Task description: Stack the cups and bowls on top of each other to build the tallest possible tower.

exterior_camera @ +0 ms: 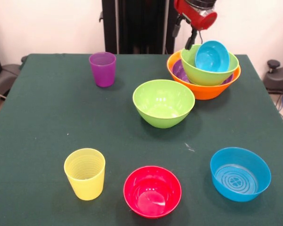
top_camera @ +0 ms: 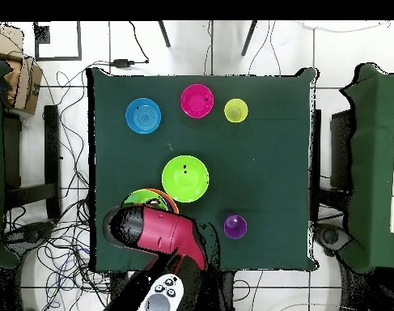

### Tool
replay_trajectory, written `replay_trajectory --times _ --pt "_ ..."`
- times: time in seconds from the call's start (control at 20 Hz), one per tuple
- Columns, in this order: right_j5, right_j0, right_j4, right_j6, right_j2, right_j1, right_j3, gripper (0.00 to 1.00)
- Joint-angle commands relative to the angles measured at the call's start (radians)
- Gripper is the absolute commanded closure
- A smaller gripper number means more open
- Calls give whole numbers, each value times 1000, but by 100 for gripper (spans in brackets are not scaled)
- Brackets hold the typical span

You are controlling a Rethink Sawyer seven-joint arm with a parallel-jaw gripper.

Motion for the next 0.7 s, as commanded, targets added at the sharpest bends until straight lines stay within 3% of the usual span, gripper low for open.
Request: replay_trajectory --times 0.05,0.7 --pt "-11 21 -29 78 105 75 -97 0" --pt "100 52 0 128 77 80 -165 0"
